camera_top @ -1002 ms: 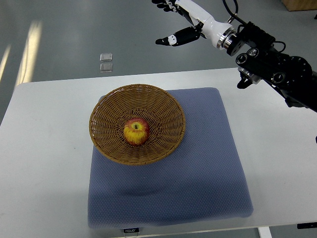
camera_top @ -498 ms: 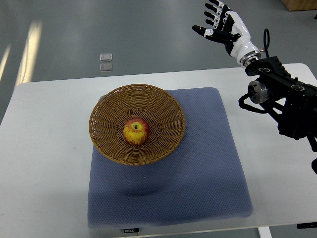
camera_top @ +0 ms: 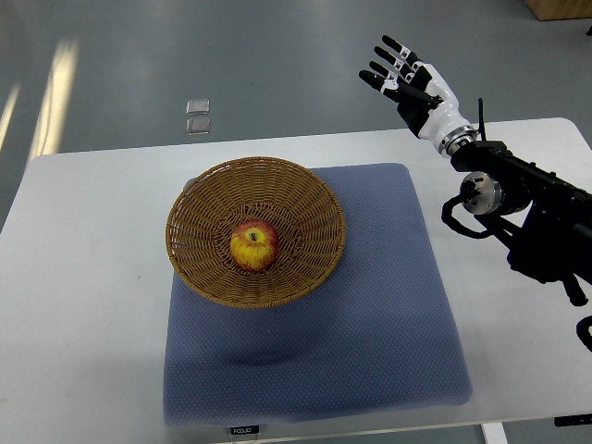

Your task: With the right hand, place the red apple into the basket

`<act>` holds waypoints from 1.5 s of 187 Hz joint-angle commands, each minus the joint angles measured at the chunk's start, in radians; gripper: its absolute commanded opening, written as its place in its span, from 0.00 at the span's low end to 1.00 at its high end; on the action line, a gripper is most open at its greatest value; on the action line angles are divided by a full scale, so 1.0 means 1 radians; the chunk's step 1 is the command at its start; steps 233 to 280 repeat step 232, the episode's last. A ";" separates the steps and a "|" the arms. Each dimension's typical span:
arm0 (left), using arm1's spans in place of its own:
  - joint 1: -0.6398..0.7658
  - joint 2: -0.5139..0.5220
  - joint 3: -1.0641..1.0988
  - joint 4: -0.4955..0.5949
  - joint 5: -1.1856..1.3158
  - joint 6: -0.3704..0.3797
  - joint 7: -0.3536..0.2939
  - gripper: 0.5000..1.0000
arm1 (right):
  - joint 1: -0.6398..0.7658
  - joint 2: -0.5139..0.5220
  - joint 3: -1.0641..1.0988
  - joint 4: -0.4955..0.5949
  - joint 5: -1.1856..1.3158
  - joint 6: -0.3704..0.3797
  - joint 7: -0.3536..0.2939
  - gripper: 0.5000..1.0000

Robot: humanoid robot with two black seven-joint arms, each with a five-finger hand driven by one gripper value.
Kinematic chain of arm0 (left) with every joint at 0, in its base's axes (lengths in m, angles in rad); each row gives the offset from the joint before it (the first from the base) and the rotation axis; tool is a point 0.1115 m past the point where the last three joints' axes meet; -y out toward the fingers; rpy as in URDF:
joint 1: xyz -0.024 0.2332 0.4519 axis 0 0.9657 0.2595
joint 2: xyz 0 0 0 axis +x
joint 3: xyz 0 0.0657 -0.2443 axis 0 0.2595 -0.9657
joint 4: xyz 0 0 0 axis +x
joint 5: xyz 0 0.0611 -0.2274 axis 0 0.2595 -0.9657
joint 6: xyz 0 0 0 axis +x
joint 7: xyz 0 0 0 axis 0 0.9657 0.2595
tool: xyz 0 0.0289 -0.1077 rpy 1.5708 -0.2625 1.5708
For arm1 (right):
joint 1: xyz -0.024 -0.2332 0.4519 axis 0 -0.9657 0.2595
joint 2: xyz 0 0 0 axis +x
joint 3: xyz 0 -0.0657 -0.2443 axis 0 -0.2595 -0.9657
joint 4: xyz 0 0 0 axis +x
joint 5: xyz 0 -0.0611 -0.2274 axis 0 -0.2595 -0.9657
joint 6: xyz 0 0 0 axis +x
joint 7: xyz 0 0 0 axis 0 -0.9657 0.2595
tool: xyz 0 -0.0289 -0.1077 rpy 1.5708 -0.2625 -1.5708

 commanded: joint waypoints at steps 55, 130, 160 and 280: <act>0.000 0.000 0.000 0.000 0.000 0.000 0.000 1.00 | -0.036 0.018 0.038 -0.005 0.115 -0.026 -0.012 0.84; 0.000 0.000 0.000 0.000 0.000 0.000 0.000 1.00 | -0.060 0.019 0.032 -0.024 0.113 -0.036 0.011 0.85; 0.000 0.000 0.000 0.000 0.000 0.000 0.000 1.00 | -0.073 0.019 0.041 -0.025 0.113 -0.036 0.043 0.84; 0.000 0.000 0.000 0.000 0.001 0.000 0.000 1.00 | -0.082 0.019 0.043 -0.025 0.126 -0.049 0.046 0.84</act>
